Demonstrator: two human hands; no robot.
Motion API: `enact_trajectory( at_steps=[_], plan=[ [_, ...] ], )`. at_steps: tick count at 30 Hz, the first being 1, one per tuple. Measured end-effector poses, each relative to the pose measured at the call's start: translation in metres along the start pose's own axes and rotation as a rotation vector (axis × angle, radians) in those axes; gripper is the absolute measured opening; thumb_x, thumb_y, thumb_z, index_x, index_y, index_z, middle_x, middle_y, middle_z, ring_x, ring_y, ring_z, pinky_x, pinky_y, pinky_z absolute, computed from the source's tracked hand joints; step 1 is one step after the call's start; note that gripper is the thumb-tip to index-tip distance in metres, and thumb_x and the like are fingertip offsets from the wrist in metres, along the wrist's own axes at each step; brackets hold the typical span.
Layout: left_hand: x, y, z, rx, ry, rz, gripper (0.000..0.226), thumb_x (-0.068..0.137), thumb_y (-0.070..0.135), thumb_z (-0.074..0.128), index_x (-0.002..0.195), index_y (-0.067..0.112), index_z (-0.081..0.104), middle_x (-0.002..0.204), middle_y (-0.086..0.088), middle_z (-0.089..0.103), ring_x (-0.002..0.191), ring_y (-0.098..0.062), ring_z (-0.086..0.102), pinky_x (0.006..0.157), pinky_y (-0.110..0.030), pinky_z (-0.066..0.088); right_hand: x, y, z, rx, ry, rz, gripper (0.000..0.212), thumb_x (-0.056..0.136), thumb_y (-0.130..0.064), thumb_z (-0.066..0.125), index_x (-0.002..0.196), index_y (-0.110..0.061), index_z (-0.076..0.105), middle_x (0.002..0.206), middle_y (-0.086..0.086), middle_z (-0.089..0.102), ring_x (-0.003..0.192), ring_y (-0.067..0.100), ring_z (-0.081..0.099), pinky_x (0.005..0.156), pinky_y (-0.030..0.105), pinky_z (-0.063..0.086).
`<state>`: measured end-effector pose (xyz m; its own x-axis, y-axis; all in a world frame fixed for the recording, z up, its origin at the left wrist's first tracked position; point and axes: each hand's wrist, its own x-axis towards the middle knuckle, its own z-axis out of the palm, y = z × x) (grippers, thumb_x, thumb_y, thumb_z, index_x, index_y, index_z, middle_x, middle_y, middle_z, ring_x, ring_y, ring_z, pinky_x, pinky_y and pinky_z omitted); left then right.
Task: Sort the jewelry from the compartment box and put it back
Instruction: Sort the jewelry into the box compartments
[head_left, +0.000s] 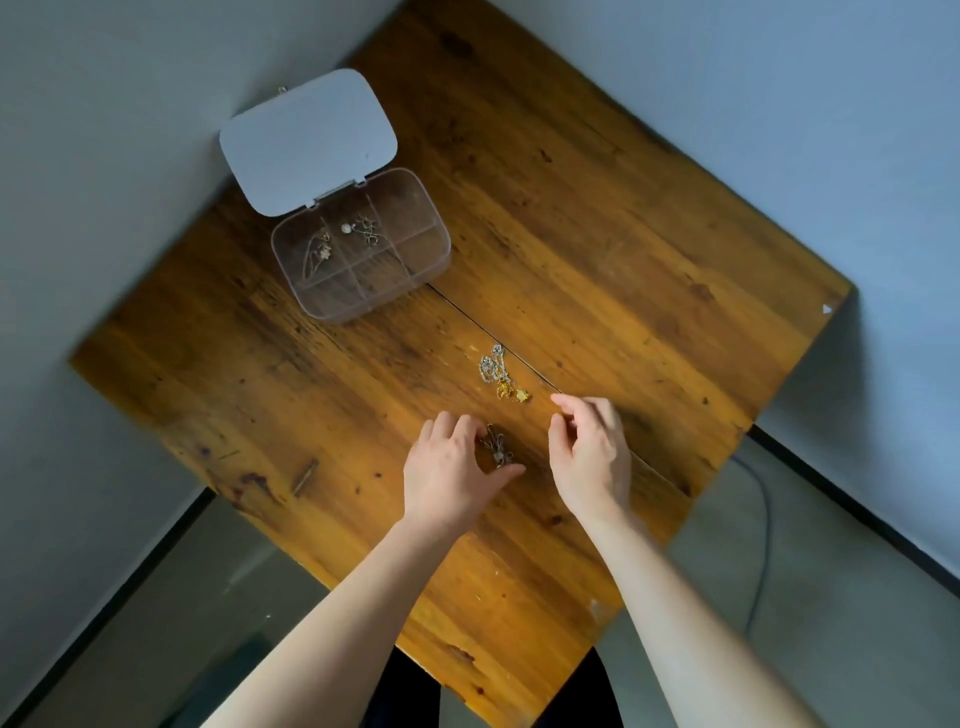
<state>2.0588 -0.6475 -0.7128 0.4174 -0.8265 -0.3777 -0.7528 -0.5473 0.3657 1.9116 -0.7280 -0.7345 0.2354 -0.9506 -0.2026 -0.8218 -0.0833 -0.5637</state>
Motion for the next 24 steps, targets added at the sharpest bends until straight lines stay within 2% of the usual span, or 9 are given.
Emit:
enact_trajectory(
  at_steps=[4,8,10,12,15,17,20,22,24],
  plan=[
    [-0.002,-0.011,0.015,-0.055,0.144,0.079,0.033,0.080,0.047,0.077,0.098,0.019,0.075,0.087,0.001,0.058,0.079,-0.020,0.054,0.061,-0.034,0.052,-0.001,0.008,0.008,-0.004,0.045,-0.055,0.021,0.095,-0.017,0.063,0.113,-0.019,0.073,0.109,0.003,0.063,0.092,0.016,0.060,0.066,0.023,0.051],
    [-0.006,-0.018,0.014,-0.118,0.233,0.112,0.016,0.087,0.029,0.075,0.095,0.015,0.076,0.085,0.000,0.062,0.077,-0.020,0.057,0.058,-0.033,0.053,0.002,0.004,0.013,-0.002,0.060,-0.043,0.022,0.096,-0.025,0.061,0.115,-0.021,0.072,0.109,0.002,0.063,0.091,0.016,0.059,0.065,0.025,0.053],
    [-0.005,-0.021,0.012,-0.139,0.287,0.057,0.011,0.088,0.022,0.076,0.093,0.013,0.074,0.085,-0.001,0.063,0.076,-0.021,0.059,0.057,-0.028,0.047,0.007,-0.003,0.013,0.004,0.057,-0.064,0.025,0.098,-0.030,0.060,0.118,-0.021,0.071,0.109,0.002,0.062,0.092,0.016,0.058,0.068,0.032,0.056],
    [-0.002,-0.029,0.006,-0.183,0.344,-0.039,0.007,0.089,0.018,0.074,0.093,0.012,0.073,0.086,-0.002,0.064,0.078,-0.023,0.060,0.062,-0.025,0.042,0.015,-0.014,0.014,-0.005,0.043,-0.119,0.032,0.098,-0.035,0.060,0.124,-0.020,0.069,0.109,0.002,0.061,0.095,0.017,0.057,0.074,0.032,0.055],
    [0.003,-0.042,-0.003,-0.273,0.389,-0.165,0.008,0.091,0.017,0.072,0.097,0.012,0.072,0.088,-0.003,0.065,0.079,-0.022,0.061,0.066,-0.026,0.042,0.031,-0.036,0.020,-0.064,0.018,-0.166,0.047,0.095,-0.050,0.059,0.129,-0.019,0.067,0.110,0.002,0.061,0.097,0.017,0.056,0.077,0.029,0.048],
    [0.004,-0.046,-0.007,-0.333,0.396,-0.196,0.009,0.090,0.016,0.072,0.098,0.011,0.073,0.087,-0.001,0.064,0.075,-0.017,0.058,0.066,-0.025,0.043,0.041,-0.047,0.025,-0.120,0.032,-0.177,0.052,0.091,-0.056,0.062,0.124,-0.018,0.071,0.104,0.001,0.064,0.092,0.019,0.056,0.075,0.031,0.045],
    [0.005,-0.045,-0.009,-0.401,0.391,-0.250,0.010,0.090,0.017,0.073,0.098,0.011,0.074,0.085,0.004,0.061,0.073,-0.012,0.055,0.068,-0.016,0.037,0.048,-0.056,0.032,-0.132,0.048,-0.239,0.032,0.087,-0.043,0.073,0.105,-0.017,0.080,0.094,0.001,0.071,0.082,0.025,0.060,0.075,0.037,0.052],
    [0.007,-0.044,-0.010,-0.425,0.373,-0.288,0.011,0.091,0.019,0.072,0.099,0.012,0.075,0.086,0.005,0.061,0.075,-0.012,0.055,0.070,-0.019,0.039,0.047,-0.062,0.032,-0.114,-0.007,-0.273,0.019,0.090,-0.033,0.073,0.096,-0.017,0.081,0.094,0.003,0.072,0.081,0.024,0.062,0.079,0.043,0.055],
    [0.007,-0.043,-0.011,-0.464,0.351,-0.317,0.012,0.091,0.021,0.072,0.099,0.013,0.075,0.088,0.004,0.062,0.077,-0.012,0.056,0.070,-0.021,0.040,0.047,-0.065,0.027,-0.078,-0.090,-0.231,0.020,0.095,-0.034,0.066,0.100,-0.019,0.078,0.103,0.001,0.069,0.091,0.019,0.060,0.079,0.035,0.053]
  ],
)
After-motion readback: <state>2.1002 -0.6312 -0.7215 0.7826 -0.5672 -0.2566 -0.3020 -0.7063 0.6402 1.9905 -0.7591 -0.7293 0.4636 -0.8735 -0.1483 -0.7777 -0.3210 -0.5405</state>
